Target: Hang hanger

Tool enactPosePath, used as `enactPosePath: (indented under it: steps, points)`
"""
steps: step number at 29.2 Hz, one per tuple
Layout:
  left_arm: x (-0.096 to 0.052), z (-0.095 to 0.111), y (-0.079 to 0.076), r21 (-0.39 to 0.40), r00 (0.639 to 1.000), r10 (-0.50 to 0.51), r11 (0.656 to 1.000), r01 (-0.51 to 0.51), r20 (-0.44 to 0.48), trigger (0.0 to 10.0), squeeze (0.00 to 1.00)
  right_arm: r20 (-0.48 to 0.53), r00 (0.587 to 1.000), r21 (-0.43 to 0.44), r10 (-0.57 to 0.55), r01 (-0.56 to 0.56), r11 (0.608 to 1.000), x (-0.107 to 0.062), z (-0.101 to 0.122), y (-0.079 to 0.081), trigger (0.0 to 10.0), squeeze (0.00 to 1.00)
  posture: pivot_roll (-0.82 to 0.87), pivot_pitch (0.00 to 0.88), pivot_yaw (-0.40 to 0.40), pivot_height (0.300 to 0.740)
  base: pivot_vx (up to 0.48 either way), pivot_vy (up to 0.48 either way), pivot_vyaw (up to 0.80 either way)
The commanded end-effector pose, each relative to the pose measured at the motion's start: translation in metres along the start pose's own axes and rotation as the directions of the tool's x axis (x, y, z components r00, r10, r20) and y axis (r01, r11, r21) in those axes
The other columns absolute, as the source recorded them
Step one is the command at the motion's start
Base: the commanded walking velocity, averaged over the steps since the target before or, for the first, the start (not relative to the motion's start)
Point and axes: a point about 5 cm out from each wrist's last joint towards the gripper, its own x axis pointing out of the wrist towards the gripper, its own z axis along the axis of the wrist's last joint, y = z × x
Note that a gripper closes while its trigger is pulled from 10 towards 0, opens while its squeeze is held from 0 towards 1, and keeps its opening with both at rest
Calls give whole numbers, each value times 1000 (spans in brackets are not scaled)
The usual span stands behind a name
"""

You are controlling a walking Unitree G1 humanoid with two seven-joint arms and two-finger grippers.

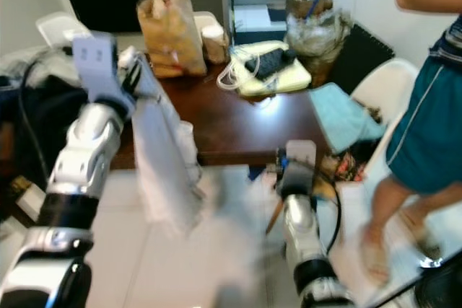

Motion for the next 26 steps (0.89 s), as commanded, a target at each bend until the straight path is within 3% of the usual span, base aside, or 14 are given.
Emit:
enactPosePath:
  steps: [1, 4, 9, 19, 22, 24, 26]
  points:
    - [1, 5, 1, -7, 1000, -16, 1000, 16, -1, 10000, 0, -22, 1000, 21, -11, 12, 1000, -5, -6, 3, 10000, 0, 51, 0, 22, 740, 382, 0, -550]
    - [1, 5, 1, -7, 1000, -16, 1000, 16, -1, 10000, 0, -22, 1000, 21, -11, 12, 1000, -5, -6, 3, 10000, 0, 51, 0, 22, 740, 382, 0, -550]
    - [8, 19, -1, -29, 999, -33, 999, 34, 27, 10000, 0, -1, 1000, 29, -16, 16, 999, -7, -5, -1, 10000, 0, 58, 0, 17, 740, 385, 0, 0]
    - [18, 27, 1, -33, 999, -26, 999, 28, 43, 10000, 0, 4, 1000, 29, -19, 19, 999, -6, -4, -1, 10000, 0, 57, 0, 10, 740, 382, 0, 0]
    - [32, 47, 6, -22, 995, -29, 999, 31, 92, 10000, 0, 6, 1000, 31, -19, 18, 999, -5, -3, -1, 10000, 0, 63, 0, 6, 740, 382, 0, 0]
    - [51, 84, 20, 12, 983, -17, 1000, 15, 185, 10000, 0, 9, 1000, 35, -16, 16, 999, -4, -2, 0, 10000, 0, 67, 0, 4, 740, 382, 0, 0]
    - [59, 109, 30, 29, 970, -4, 1000, -3, 244, 10000, 0, 9, 1000, 37, -16, 15, 999, -4, -2, 0, 10000, 0, 69, 0, 4, 740, 384, 0, 0]
